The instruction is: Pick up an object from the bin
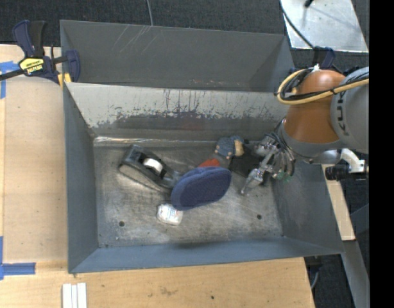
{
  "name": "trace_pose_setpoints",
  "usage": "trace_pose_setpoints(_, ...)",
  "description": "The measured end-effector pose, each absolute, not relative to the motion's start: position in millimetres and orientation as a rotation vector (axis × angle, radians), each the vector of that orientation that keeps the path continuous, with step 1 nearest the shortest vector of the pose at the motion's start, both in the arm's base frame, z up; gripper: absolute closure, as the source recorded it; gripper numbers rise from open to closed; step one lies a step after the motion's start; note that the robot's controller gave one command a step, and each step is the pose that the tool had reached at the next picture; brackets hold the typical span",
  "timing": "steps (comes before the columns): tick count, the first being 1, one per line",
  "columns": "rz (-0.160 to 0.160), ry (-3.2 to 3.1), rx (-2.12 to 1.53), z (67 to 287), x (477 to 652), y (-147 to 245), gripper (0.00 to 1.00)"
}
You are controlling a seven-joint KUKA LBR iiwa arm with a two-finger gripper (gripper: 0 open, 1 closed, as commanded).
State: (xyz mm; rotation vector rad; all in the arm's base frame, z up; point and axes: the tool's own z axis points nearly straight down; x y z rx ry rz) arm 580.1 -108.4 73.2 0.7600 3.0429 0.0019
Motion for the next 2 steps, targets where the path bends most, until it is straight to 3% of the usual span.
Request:
trace_pose_setpoints(1,0.000,3.045,0.754,75.0,581.4,-108.6,0.00)
trace_pose_setpoints(2,-0.001,3.029,0.753,79.1,585.6,-110.6,1.00)
